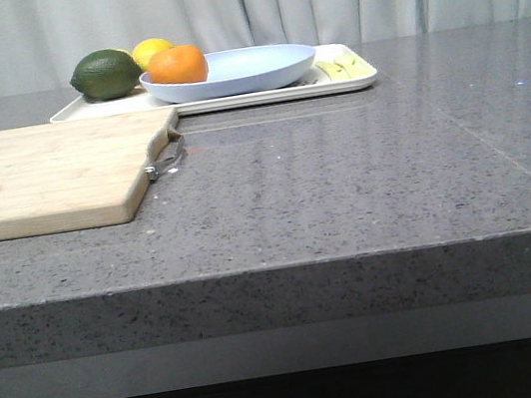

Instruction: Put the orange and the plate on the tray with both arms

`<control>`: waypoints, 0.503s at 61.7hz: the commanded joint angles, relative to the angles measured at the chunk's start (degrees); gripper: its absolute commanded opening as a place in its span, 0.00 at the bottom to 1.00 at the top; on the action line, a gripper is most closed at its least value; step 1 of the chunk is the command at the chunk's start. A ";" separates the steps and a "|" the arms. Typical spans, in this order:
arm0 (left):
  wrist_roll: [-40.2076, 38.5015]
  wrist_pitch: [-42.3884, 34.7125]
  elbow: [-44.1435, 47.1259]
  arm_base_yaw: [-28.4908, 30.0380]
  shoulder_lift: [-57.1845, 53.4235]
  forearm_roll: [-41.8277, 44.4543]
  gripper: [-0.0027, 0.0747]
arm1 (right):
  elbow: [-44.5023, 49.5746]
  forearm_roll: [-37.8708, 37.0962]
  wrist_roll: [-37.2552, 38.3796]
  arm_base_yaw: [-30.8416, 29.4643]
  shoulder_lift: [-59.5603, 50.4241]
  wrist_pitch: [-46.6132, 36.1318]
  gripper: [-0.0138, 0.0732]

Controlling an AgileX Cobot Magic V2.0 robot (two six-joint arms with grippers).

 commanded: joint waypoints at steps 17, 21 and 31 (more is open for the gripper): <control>-0.39 -4.71 -1.42 0.07 0.71 0.14 0.01 | 14.89 0.31 -0.71 0.90 -22.88 -9.04 0.08; -0.39 -4.71 -1.42 0.07 0.71 0.14 0.01 | 15.28 0.31 -0.71 0.90 -24.37 -8.97 0.08; -0.39 -4.71 -1.42 0.07 0.71 0.14 0.01 | 15.28 0.31 -0.71 0.90 -24.43 -8.94 0.08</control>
